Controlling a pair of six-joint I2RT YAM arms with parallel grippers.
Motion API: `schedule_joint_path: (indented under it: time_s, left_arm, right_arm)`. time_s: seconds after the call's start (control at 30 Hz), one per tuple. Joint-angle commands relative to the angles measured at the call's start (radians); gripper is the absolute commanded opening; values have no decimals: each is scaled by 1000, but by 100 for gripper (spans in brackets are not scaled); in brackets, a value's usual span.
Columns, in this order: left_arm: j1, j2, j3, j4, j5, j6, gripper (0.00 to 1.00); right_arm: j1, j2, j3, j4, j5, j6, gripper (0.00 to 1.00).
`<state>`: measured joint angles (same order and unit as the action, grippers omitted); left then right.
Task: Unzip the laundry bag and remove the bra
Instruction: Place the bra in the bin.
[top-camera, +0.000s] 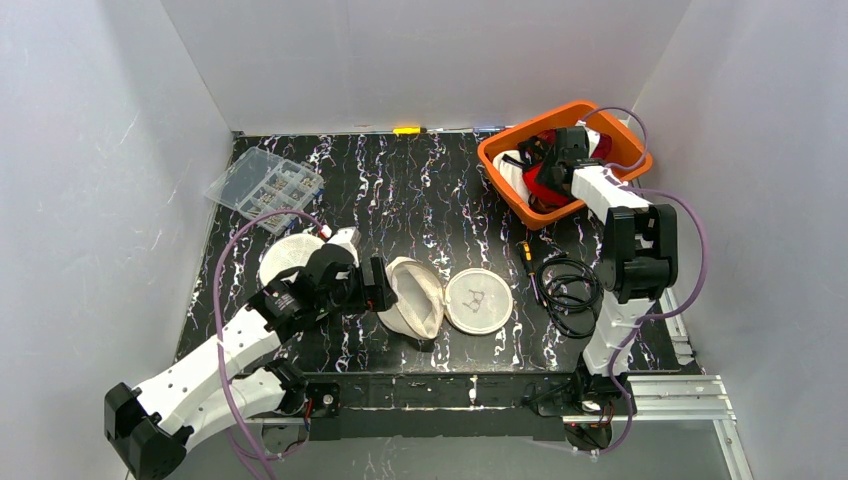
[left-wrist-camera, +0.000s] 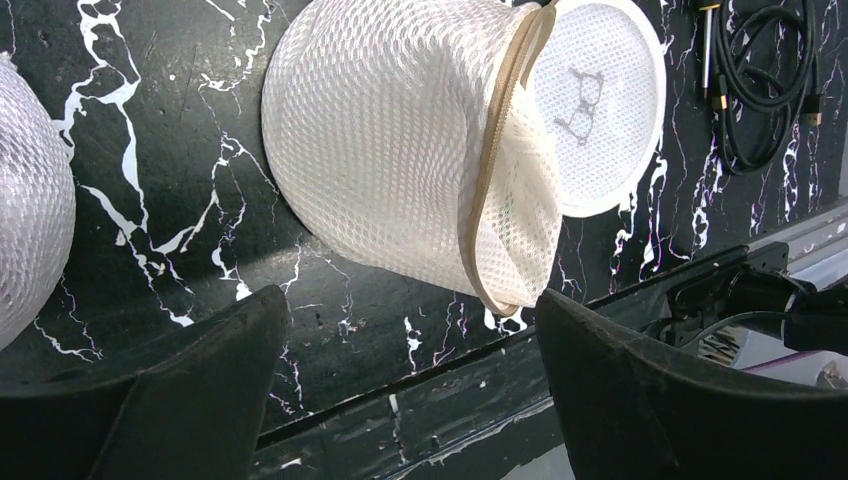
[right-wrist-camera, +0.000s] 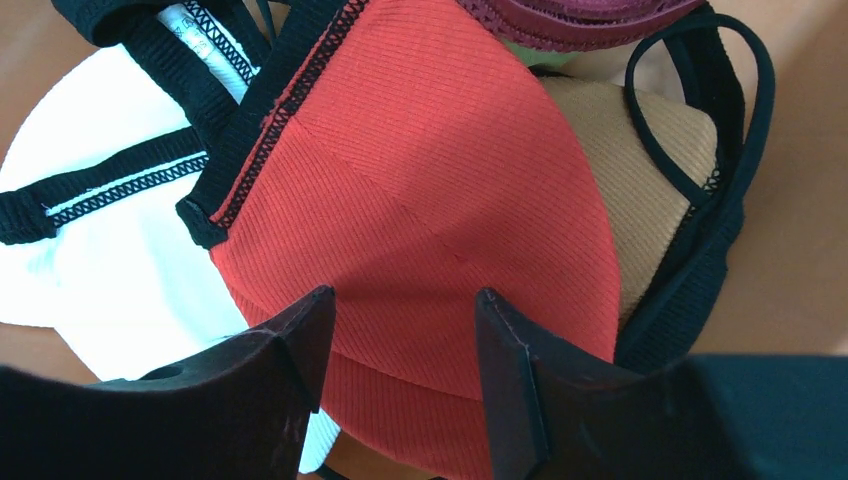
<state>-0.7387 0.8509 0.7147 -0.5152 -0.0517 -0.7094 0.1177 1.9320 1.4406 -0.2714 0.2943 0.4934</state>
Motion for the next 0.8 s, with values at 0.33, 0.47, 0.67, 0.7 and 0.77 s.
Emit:
schedule_joint_path:
  time_s: [0.33, 0.47, 0.67, 0.7, 0.77]
  left_arm:
    - [4, 38, 135, -111, -95, 69, 89]
    - [4, 94, 196, -118, -97, 109, 87]
    - [4, 247, 332, -188, -97, 204, 85]
    - [4, 275, 356, -204, -100, 221, 84]
    - [4, 329, 402, -228, -108, 261, 81]
  right_arm:
    - [129, -327, 24, 53, -52, -4, 66]
    - [267, -530, -128, 153, -42, -41, 66]
    - [371, -754, -404, 144, -237, -18, 65]
    - [381, -784, -448, 127, -251, -6, 65]
    - [390, -842, -528, 97, -274, 20, 65]
